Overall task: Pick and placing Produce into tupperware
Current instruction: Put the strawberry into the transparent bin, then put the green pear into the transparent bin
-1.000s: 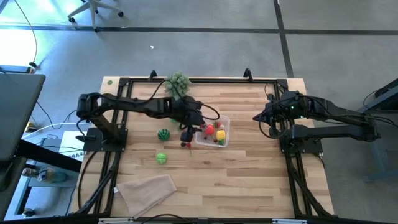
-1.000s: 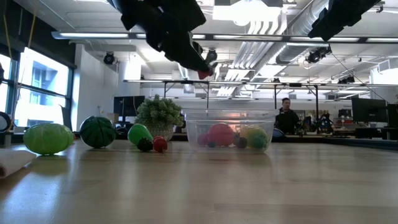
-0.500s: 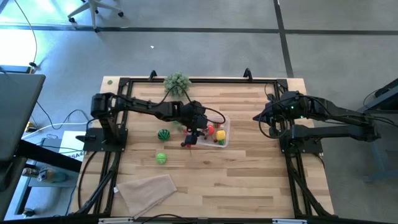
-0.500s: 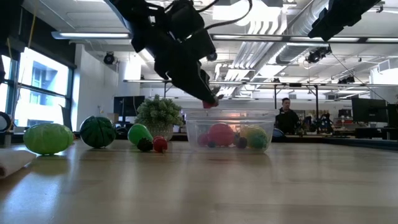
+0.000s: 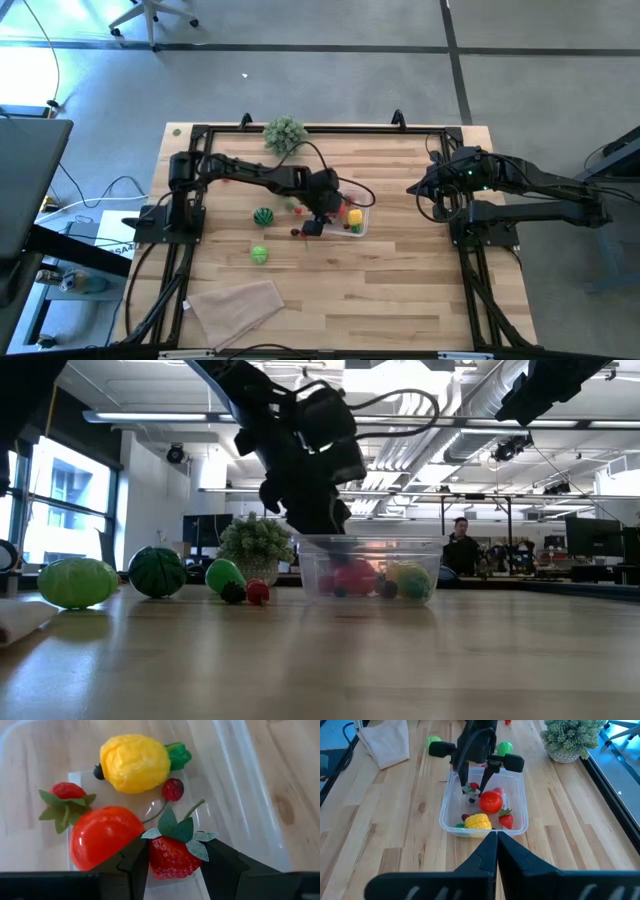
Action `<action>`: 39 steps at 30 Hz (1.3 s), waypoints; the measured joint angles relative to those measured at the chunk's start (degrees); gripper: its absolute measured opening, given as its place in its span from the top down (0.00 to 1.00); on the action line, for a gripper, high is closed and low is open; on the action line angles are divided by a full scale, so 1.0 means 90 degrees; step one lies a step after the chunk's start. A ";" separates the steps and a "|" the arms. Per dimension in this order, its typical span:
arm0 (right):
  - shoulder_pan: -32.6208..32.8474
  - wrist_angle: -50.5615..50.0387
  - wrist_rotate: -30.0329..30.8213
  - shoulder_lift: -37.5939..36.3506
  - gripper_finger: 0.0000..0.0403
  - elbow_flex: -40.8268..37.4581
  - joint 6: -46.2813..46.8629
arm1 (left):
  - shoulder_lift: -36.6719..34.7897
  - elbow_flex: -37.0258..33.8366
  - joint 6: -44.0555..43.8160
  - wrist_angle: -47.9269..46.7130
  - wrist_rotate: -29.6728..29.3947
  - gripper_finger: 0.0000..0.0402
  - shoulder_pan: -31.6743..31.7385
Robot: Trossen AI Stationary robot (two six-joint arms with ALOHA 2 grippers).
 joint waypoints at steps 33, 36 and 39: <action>0.0000 0.0000 -0.0001 0.0001 1.00 0.0000 0.0000 | 0.0069 0.0077 -0.0434 -0.0373 -0.0489 0.45 -0.0019; 0.0000 0.0001 0.0001 -0.0001 1.00 0.0000 0.0000 | 0.0069 0.0093 -0.0587 -0.0399 -0.0465 0.42 -0.0056; -0.0002 0.0002 0.0001 0.0000 1.00 0.0000 0.0000 | 0.0069 0.0374 -0.0720 -0.0871 -0.0474 0.42 -0.0098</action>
